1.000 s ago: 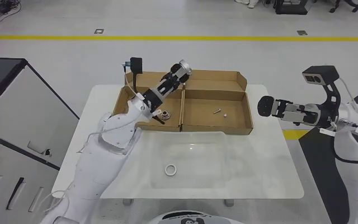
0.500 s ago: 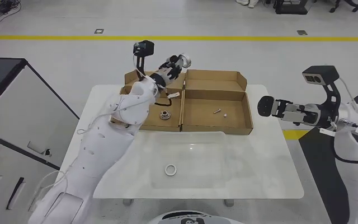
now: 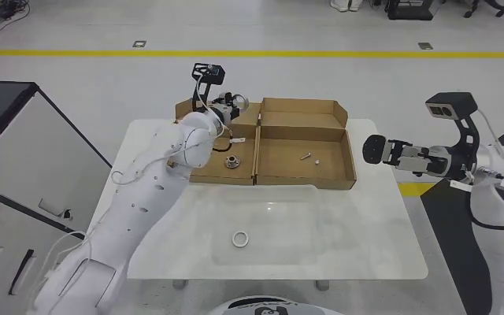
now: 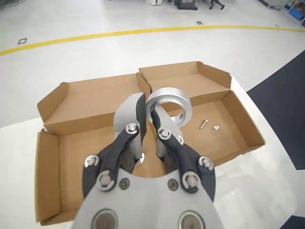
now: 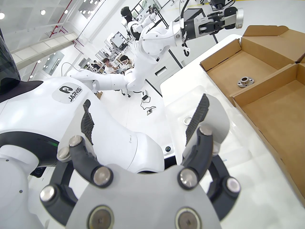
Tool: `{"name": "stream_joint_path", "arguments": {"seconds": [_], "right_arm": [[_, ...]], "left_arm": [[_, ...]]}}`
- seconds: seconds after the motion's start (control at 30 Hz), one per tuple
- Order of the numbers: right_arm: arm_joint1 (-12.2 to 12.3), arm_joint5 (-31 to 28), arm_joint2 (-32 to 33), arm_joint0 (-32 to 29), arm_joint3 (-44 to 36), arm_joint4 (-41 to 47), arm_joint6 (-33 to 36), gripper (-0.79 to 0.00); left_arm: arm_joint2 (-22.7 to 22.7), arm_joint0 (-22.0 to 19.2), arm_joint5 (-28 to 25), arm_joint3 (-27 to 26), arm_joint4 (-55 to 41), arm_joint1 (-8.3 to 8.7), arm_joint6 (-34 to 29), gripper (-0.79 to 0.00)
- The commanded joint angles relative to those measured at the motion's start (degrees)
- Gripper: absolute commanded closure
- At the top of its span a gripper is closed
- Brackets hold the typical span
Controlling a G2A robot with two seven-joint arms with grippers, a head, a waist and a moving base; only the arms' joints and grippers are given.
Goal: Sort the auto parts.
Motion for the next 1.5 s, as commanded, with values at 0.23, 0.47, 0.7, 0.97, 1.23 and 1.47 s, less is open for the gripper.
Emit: {"name": "stream_joint_path", "arguments": {"seconds": [0.23, 0.47, 0.7, 0.97, 1.23, 1.47], "right_arm": [[0.00, 0.00, 0.00, 0.00, 0.00, 0.00, 0.00, -0.785], [0.00, 0.00, 0.00, 0.00, 0.00, 0.00, 0.00, -0.785], [0.00, 0.00, 0.00, 0.00, 0.00, 0.00, 0.00, -0.785], [0.00, 0.00, 0.00, 0.00, 0.00, 0.00, 0.00, -0.785], [0.00, 0.00, 0.00, 0.00, 0.00, 0.00, 0.00, -0.785], [0.00, 0.00, 0.00, 0.00, 0.00, 0.00, 0.00, -0.785]], "left_arm": [[1.50, -1.35, -3.15, 7.02, 8.46, 0.02, -6.49, 0.000], [1.94, -1.95, -3.21, 12.14, 10.84, -0.45, -8.76, 0.000], [2.23, -0.75, -5.21, 15.60, 15.29, -0.39, -10.19, 0.000], [2.04, 1.14, -7.65, 17.53, 20.31, -0.18, -10.99, 0.000], [1.73, 2.99, -8.35, 18.77, 21.23, -0.49, -11.01, 0.000], [2.51, 3.99, -9.16, 20.13, 21.86, -1.08, -11.18, 0.000]]}}
